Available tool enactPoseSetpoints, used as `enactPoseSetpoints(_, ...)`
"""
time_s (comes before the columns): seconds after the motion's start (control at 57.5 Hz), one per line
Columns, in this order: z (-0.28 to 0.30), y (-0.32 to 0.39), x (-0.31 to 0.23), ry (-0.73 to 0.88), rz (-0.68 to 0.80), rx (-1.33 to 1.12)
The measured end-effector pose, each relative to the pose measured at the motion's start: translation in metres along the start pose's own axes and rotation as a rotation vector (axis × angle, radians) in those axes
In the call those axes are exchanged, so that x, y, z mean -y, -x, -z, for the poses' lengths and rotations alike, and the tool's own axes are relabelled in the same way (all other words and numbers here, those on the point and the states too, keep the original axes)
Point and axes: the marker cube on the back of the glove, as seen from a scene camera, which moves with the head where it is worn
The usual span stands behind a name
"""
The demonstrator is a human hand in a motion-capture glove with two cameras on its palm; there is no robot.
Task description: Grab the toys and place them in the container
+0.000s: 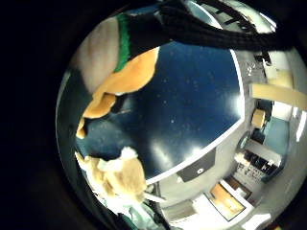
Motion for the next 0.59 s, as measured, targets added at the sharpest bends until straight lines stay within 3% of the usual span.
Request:
enactPoseSetpoints(0.122, -0.018, -0.002, 0.018, 0.061, -0.021, -0.005)
enactPoseSetpoints(0.591, -0.020, 0.015, 0.023, 0.060, 0.009, -0.031)
